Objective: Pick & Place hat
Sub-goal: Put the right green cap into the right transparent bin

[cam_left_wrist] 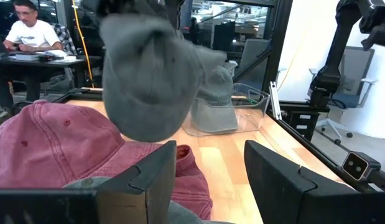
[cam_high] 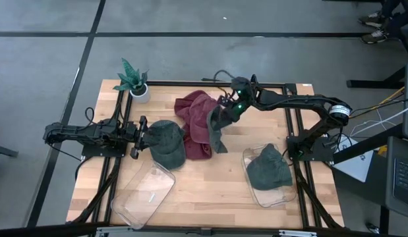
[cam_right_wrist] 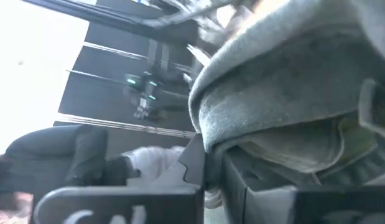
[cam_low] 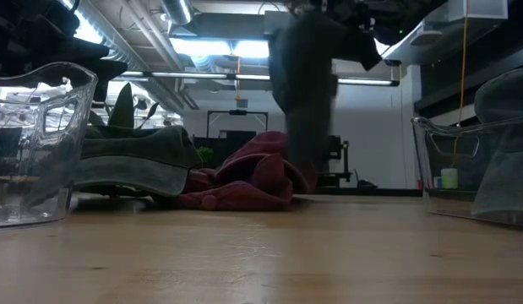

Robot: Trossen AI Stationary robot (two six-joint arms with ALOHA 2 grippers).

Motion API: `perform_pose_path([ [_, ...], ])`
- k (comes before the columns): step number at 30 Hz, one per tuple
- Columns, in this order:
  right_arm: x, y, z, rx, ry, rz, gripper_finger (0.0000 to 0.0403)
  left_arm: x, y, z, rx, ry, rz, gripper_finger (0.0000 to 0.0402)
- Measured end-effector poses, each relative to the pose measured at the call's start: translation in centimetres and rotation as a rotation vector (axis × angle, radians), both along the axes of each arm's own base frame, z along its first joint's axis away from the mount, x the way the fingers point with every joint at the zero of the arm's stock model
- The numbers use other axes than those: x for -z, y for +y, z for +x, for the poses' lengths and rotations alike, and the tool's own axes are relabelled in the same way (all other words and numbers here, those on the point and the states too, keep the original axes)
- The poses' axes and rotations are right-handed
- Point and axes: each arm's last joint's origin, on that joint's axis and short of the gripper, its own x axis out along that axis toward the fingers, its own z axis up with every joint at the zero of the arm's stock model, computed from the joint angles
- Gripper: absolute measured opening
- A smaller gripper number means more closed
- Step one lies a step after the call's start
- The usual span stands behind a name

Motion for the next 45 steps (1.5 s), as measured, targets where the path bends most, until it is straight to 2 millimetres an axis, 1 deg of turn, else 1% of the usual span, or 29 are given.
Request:
perform_pose_path([
  [4, -1.5, -0.5, 0.4, 0.012, -0.143, -0.020, 0.0026, 0.0, 0.0, 0.0, 0.000, 0.000, 0.000, 0.0185],
  [8, -2.2, -0.8, 0.8, 0.020, -0.280, -0.088, 0.0025, 0.0, 0.0, 0.0, 0.000, 0.000, 0.000, 0.0185],
  [14, -1.5, -0.8, 2.2, 0.070, -0.386, -0.159, 0.0024, 0.0, 0.0, 0.0, 0.000, 0.001, 0.000, 0.0185],
  [19, -0.7, -0.8, 3.6, 0.054, -0.425, -0.181, 0.0024, 0.0, 0.0, 0.0, 0.000, 0.000, 0.000, 0.0185],
  [22, 0.2, -1.0, 4.0, 0.061, -0.396, -0.177, 0.0024, 0.0, 0.0, 0.0, 0.000, 0.000, 0.000, 0.0185],
  [26, 1.8, -1.1, 3.9, 0.070, -0.330, -0.190, 0.0023, 0.0, 0.0, 0.0, 0.000, 0.000, 0.000, 0.0185],
  [33, 6.0, -0.7, 2.7, 0.087, -0.097, -0.153, 0.0026, 0.0, 0.0, 0.0, 0.000, 0.000, 0.000, 0.0185],
  [35, 7.0, -0.5, 2.3, 0.087, -0.054, -0.134, 0.0026, 0.0, 0.0, 0.0, 0.000, 0.001, 0.000, 0.0185],
  [39, 8.2, -0.2, 1.6, 0.098, 0.021, -0.071, 0.0027, 0.0, 0.0, 0.0, 0.000, 0.000, 0.000, 0.0185],
  [45, 9.2, 0.0, 1.0, 0.106, 0.081, -0.028, 0.0055, 0.0, 0.0, 0.0, 0.000, 0.000, 0.000, 0.0185],
])
